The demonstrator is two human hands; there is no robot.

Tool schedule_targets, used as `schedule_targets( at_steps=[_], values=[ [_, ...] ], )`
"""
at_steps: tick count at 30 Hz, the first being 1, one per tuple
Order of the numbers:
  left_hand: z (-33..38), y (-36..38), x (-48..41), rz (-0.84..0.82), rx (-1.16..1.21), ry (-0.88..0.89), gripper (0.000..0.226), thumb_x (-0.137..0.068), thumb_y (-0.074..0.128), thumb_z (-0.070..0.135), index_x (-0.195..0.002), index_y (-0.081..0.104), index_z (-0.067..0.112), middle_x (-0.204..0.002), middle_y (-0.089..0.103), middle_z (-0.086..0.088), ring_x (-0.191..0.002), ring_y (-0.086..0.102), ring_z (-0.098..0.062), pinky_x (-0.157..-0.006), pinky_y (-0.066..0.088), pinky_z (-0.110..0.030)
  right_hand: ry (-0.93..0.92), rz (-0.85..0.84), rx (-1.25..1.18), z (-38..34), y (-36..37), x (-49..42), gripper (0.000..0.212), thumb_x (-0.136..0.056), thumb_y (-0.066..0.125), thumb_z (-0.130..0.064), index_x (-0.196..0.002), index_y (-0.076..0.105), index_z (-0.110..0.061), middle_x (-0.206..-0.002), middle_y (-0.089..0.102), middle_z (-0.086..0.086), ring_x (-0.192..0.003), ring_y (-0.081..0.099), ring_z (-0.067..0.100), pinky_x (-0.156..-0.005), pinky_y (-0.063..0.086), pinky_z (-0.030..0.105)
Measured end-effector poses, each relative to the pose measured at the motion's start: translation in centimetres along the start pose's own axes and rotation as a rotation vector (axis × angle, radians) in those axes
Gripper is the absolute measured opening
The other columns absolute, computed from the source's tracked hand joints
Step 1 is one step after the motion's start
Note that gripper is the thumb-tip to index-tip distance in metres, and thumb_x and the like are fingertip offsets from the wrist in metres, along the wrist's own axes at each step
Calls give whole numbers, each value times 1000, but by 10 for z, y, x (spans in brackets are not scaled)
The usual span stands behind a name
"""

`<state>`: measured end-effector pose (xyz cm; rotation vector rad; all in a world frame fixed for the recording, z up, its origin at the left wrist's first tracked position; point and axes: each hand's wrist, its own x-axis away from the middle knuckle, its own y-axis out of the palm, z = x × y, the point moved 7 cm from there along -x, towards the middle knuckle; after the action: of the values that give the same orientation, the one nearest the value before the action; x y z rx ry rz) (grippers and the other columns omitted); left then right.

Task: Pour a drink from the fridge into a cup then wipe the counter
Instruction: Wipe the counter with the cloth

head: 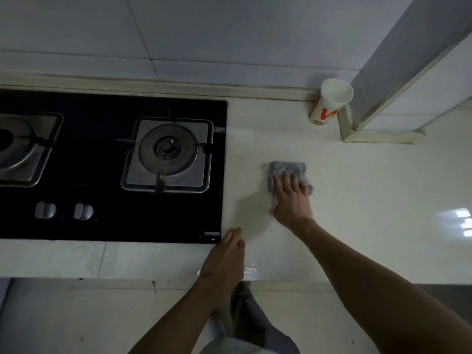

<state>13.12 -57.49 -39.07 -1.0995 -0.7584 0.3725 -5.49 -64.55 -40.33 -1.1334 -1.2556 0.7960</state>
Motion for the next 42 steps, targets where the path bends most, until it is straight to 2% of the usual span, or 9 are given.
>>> schedule_targets(
  at_steps=[6, 13, 20, 22, 26, 32, 37, 40, 42],
  values=[
    [6, 2, 49, 97, 61, -41, 47, -96, 43, 15, -142, 37, 5, -159, 18, -11, -147, 17, -22, -116, 23, -29, 115, -27, -50, -25, 30, 79, 95, -82, 58, -45, -155, 7, -14, -161, 3, 20, -149, -2, 37, -121, 2, 49],
    [0, 20, 88, 84, 113, -188, 46, -94, 47, 22, -137, 43, 8, -155, 26, -11, -143, 23, -23, -118, 25, -35, 13, 8, -81, -100, 61, 176, 81, -84, 49, -33, -155, 15, -13, -161, 8, 20, -149, 0, 39, -120, -3, 49],
    [-9, 20, 105, 61, 135, -214, 51, -98, 42, 25, -145, 38, 4, -156, 29, -14, -146, 19, -26, -120, 21, -35, -57, -58, -117, -151, 72, 201, 95, -73, 4, -64, -155, 2, -16, -161, -6, 17, -148, -10, 39, -119, -11, 47],
    [-11, 31, 102, 19, 166, -201, 51, -96, 44, 30, -143, 43, 9, -149, 40, -11, -142, 24, -26, -118, 24, -37, -82, -81, -81, -155, 75, 200, 94, -75, 7, -65, -155, -2, -16, -160, -8, 18, -147, -12, 39, -119, -10, 48],
    [-10, 15, 102, 21, 166, -198, 40, -94, 51, 25, -131, 53, 11, -139, 46, -3, -131, 36, -19, -107, 38, -31, -105, -101, 3, -152, 74, 198, 84, -92, 41, -53, -154, 1, -13, -160, -2, 21, -147, -6, 41, -120, -5, 50],
    [-10, 10, 80, 48, 205, -187, 38, -95, 50, 22, -132, 54, 13, -135, 52, -3, -123, 41, -19, -106, 39, -31, -77, -202, 55, -147, 61, 168, 85, -95, 40, -50, -154, -6, -11, -159, -8, 24, -147, -7, 42, -121, 0, 52],
    [-8, -8, 58, 136, 235, -112, 46, -100, 42, 22, -144, 39, 9, -151, 38, -7, -137, 35, -22, -112, 29, -31, -116, -195, 29, -129, 42, 124, 87, -93, 48, -46, -155, -4, -14, -160, -7, 22, -148, -8, 40, -119, -5, 47],
    [-24, -18, 47, 398, 330, -198, 41, -102, 26, 23, -131, 54, 30, -134, 57, 13, -127, 41, -7, -109, 20, -11, -126, -179, 40, -123, 27, 85, 77, -99, 36, -47, -155, -4, -13, -160, -7, 22, -148, -6, 41, -121, -3, 47],
    [-22, -28, 36, 337, 366, -174, 42, -96, 29, 19, -115, 66, 29, -117, 67, 13, -113, 50, -4, -100, 25, 0, -139, -167, 44, -120, 15, 56, 77, -99, 34, -50, -154, -4, -13, -160, -6, 22, -148, -6, 40, -122, -3, 47]
  ],
)
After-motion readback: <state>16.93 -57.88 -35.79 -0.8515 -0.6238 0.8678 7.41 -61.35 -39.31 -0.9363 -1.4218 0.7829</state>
